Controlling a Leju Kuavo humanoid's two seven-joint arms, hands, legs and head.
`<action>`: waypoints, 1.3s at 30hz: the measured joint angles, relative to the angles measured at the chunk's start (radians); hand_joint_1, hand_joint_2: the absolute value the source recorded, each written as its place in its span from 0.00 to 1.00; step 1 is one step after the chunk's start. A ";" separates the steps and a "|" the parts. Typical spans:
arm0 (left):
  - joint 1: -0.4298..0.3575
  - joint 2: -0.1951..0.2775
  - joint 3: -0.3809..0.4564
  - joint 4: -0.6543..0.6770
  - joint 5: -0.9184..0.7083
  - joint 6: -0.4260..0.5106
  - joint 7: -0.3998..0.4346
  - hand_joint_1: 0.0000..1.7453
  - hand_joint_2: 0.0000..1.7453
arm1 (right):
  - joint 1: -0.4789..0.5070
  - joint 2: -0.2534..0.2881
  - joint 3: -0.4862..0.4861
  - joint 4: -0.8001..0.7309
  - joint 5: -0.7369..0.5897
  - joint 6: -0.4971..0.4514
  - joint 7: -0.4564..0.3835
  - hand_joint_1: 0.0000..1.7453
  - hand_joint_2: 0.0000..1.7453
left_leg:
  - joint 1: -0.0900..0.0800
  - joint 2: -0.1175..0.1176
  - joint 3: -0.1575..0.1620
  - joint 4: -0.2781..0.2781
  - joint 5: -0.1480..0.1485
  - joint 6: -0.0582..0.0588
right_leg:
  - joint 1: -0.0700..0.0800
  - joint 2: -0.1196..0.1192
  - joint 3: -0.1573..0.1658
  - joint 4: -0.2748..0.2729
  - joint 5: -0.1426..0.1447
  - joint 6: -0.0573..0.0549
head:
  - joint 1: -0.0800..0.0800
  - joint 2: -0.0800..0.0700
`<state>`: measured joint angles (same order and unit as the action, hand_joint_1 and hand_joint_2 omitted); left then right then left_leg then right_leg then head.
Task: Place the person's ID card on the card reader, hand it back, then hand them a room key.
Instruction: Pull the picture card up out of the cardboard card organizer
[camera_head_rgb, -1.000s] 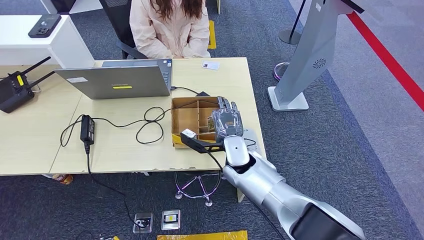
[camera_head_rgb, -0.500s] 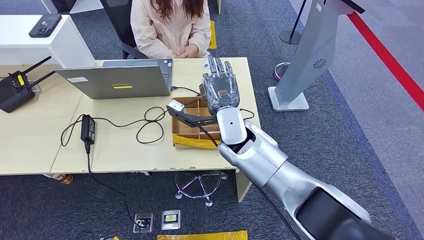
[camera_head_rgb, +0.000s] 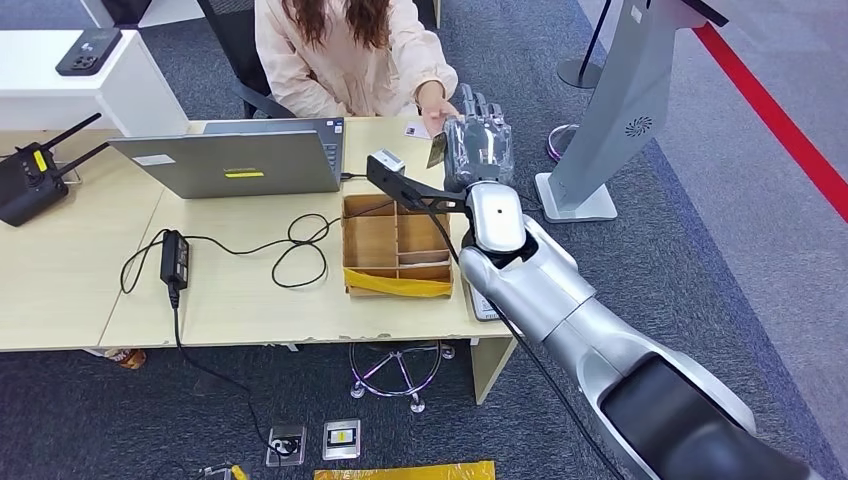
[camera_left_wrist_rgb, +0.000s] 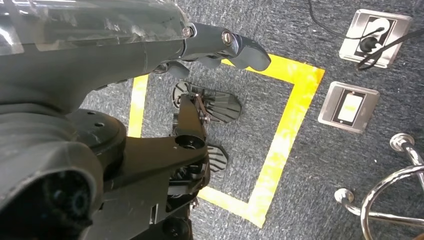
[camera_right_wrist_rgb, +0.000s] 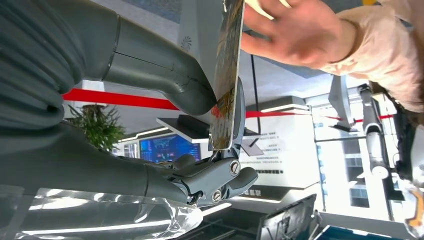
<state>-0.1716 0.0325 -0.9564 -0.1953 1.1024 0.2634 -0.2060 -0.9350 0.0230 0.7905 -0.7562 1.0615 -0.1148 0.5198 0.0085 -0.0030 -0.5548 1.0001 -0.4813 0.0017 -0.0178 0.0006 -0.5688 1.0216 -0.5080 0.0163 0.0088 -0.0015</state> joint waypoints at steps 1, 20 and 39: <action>-0.001 0.000 0.000 0.000 0.000 0.000 0.000 0.00 0.00 | -0.003 -0.001 -0.003 0.006 -0.001 0.000 0.000 1.00 1.00 | 0.000 0.000 0.000 0.000 0.000 0.000 | 0.000 0.000 0.000 0.000 0.000 0.000 | 0.000 0.000; -0.004 -0.015 -0.002 0.000 -0.045 0.000 0.026 0.00 0.00 | -0.023 -0.091 -0.006 0.042 -0.019 0.088 0.084 1.00 1.00 | 0.000 0.000 -0.001 0.000 0.000 0.000 | 0.000 0.000 -0.001 0.000 0.000 0.000 | 0.000 0.000; -0.001 -0.025 -0.002 -0.001 -0.048 0.005 0.043 0.00 0.00 | 0.003 -0.146 -0.004 -0.007 -0.019 0.107 0.103 0.00 0.00 | 0.000 0.000 -0.001 0.000 0.000 0.000 | 0.000 0.000 -0.001 0.000 0.000 0.000 | 0.000 0.000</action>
<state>-0.1731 0.0078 -0.9579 -0.1961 1.0547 0.2686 -0.1630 -0.9315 -0.1227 0.7863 -0.7635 1.0428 -0.0078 0.6223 0.0087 -0.0031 -0.5557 1.0003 -0.4813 0.0016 -0.0177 0.0006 -0.5699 1.0215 -0.5076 0.0165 0.0087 -0.0015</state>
